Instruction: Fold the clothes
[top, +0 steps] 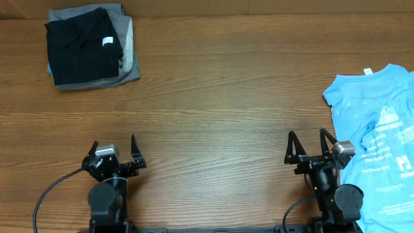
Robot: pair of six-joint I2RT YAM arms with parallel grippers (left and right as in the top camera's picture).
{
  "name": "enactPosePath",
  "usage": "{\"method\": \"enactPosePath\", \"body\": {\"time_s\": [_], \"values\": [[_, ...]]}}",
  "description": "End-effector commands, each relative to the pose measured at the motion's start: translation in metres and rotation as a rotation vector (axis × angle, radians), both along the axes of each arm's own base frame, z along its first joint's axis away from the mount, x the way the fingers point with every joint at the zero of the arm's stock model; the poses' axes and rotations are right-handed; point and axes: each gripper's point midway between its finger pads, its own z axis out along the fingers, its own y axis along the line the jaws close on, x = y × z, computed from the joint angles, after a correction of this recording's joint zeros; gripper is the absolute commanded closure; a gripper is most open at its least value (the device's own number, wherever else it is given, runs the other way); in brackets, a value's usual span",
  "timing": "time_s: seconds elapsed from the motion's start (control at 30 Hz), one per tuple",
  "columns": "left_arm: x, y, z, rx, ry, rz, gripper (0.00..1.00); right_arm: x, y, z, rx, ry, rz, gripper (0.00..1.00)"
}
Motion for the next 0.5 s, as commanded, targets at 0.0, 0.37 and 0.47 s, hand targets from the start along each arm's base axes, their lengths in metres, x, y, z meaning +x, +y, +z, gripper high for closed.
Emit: {"method": "enactPosePath", "body": {"time_s": [0.0, 0.37, 0.47], "values": [[0.0, 0.005, -0.012, 0.034, 0.053, 0.021, 0.0, -0.002, 0.01, -0.004, 0.187, 0.046, 0.058, 0.0], [0.0, 0.005, -0.021, 0.033, 0.095, 0.02, 0.0, -0.011, 0.022, 0.047, 0.297, -0.129, 0.163, 0.0], [0.0, 0.005, -0.021, 0.033, 0.095, 0.02, 0.0, -0.019, 0.023, 0.077, 0.195, -0.239, 0.172, 0.0]]}}
